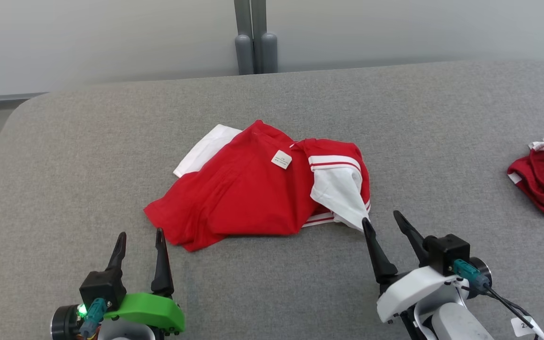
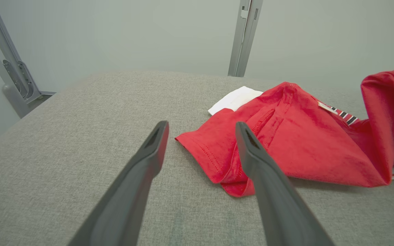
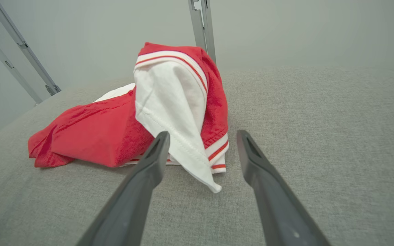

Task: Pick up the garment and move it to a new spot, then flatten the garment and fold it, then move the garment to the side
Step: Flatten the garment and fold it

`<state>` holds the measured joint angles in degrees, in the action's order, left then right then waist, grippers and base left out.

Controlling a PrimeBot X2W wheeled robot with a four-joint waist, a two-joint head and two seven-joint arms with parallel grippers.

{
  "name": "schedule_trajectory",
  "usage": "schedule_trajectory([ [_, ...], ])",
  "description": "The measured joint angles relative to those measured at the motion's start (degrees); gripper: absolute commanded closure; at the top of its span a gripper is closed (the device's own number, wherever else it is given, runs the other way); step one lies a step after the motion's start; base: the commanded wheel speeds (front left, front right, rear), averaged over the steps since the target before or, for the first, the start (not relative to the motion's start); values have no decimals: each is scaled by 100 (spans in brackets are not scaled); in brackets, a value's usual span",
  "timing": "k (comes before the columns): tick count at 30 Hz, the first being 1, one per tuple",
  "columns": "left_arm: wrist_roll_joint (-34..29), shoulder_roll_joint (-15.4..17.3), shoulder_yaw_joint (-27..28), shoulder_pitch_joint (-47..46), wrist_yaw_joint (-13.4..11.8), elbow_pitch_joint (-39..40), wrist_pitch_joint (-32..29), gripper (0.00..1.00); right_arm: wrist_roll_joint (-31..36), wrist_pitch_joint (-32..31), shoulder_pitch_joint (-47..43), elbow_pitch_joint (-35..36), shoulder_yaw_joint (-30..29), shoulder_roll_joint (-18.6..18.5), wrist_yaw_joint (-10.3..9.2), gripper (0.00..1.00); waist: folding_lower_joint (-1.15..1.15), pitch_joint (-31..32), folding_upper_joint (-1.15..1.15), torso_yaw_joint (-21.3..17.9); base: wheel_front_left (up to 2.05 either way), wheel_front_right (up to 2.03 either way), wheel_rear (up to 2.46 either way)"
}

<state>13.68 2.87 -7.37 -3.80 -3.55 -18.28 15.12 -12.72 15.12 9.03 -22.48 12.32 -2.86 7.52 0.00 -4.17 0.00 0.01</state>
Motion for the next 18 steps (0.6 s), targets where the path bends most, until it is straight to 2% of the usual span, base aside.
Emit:
schedule_trajectory([
  [6,85,-2,-129,-49,-48,2,1,0,230,1,347,-26,252,4,1,0,0,-123,0,139,0,0,0],
  [15,225,-3,-241,-159,-100,5,0,0,515,1,641,-512,30,0,1,0,0,-339,0,428,0,0,0],
  [16,265,-2,-250,-159,-101,7,1,0,535,1,669,-559,40,1,1,7,0,-370,0,455,0,0,0],
  [17,294,-2,-257,-160,-110,9,0,0,535,1,683,-580,45,8,1,50,0,-393,0,475,0,0,0],
  [18,302,-2,-264,-160,-118,13,0,0,536,0,702,-591,43,9,1,61,0,-420,0,495,0,0,0],
])
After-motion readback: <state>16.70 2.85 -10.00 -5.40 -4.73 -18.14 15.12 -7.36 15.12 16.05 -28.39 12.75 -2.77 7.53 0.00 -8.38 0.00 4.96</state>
